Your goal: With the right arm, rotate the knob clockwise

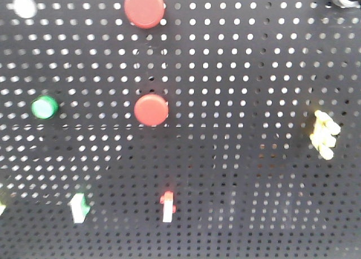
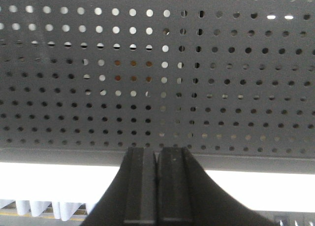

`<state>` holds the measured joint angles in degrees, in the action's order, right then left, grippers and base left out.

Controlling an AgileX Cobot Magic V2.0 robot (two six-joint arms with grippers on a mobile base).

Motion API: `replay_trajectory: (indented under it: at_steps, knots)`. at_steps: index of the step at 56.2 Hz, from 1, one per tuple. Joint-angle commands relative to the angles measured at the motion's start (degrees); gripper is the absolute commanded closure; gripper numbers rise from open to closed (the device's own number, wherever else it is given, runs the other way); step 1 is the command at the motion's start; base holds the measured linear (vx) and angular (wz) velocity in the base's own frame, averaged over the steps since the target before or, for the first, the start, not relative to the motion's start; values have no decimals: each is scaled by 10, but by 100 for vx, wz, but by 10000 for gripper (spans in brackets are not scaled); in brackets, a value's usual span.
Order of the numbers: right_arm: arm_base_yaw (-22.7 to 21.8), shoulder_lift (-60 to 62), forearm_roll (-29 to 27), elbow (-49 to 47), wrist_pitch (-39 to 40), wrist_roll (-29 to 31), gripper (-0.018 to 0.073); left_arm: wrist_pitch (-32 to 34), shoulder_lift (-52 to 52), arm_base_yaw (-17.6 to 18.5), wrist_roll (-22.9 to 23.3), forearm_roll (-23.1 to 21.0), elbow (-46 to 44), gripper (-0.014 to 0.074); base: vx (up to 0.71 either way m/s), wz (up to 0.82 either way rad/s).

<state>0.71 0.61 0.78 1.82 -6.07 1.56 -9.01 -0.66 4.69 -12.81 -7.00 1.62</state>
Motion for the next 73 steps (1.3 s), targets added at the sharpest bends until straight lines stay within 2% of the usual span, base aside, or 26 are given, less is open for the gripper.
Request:
replay_trajectory:
  at_steps: [1,41,53,56,62,73]
  knots:
    - [-2,7,3,4,48,0,566,49,-9,4,1,-3,19,603,6,-4]
    - [-2,7,3,4,49,0,566,49,-9,4,1,-3,19,603,0,0]
    - [-2,7,3,-13,184,-9,566,49,-9,4,1,-3,19,603,0,0]
    - [-2,6,6,-41,191,-8,566,49,-9,4,1,-3,19,603,0,0]
    - [-2,-23,21,-140,155,3,566,49,-9,4,1,-3,19,603,0,0]
    - [-2,-197,22,-366,99,32,566,49,-9,4,1,-3,19,603,0,0]
